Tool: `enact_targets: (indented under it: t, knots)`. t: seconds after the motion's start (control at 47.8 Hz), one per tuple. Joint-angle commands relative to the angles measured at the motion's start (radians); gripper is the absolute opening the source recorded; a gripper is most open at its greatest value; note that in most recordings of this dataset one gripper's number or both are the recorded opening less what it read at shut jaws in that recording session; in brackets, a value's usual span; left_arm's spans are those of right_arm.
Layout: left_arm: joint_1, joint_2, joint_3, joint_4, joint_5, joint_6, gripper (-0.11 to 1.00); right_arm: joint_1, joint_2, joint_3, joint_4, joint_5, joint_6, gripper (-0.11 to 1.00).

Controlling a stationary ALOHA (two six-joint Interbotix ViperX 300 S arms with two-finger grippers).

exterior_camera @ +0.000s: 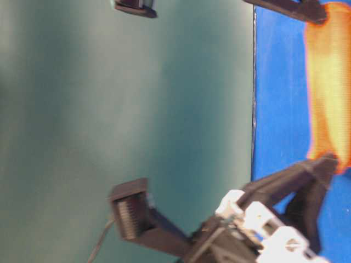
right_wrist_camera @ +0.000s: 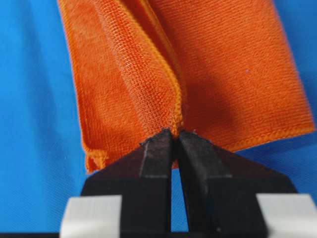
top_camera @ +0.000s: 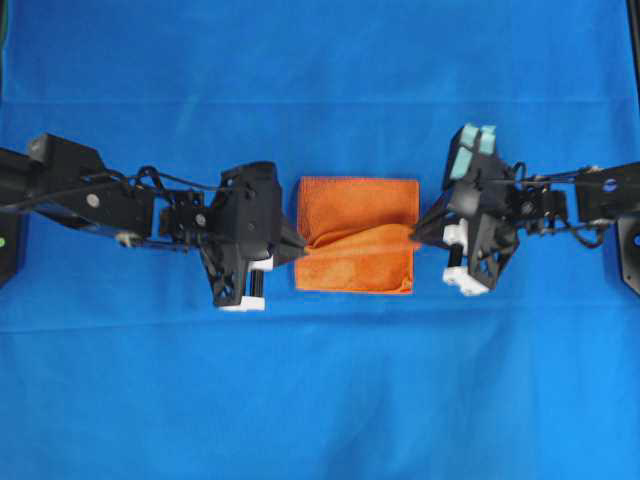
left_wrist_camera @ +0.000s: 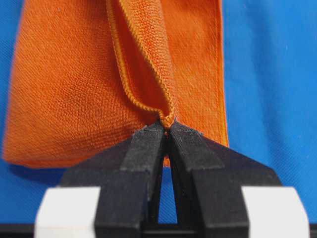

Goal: Fold the orange towel.

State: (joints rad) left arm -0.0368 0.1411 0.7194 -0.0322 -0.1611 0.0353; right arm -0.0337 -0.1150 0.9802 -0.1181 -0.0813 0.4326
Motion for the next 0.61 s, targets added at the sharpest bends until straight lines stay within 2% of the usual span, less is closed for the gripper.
enact_targets:
  t: [0.0,0.125,0.376,0.418,0.46,0.586]
  knots:
    - [-0.008,0.017,-0.017,0.0,-0.014,-0.006,0.01,0.003,0.029,-0.018,0.009,-0.002,0.002,0.04]
    - [-0.011,0.055,-0.021,0.0,-0.038,-0.021,0.01,0.011,0.074,-0.028,0.026,-0.005,0.003,0.04]
    - [-0.017,0.055,-0.015,0.0,-0.051,-0.031,0.03,0.028,0.075,-0.031,0.038,-0.009,0.003,0.05]
    - [-0.018,0.055,-0.015,0.0,-0.052,-0.031,0.08,0.029,0.075,-0.032,0.041,-0.009,0.003,0.06]
    - [-0.017,0.054,-0.015,0.0,-0.051,-0.031,0.17,0.032,0.075,-0.035,0.044,-0.011,0.003,0.12]
    - [-0.018,0.043,-0.012,0.0,-0.037,-0.031,0.53,0.051,0.074,-0.049,0.044,-0.008,0.002,0.5]
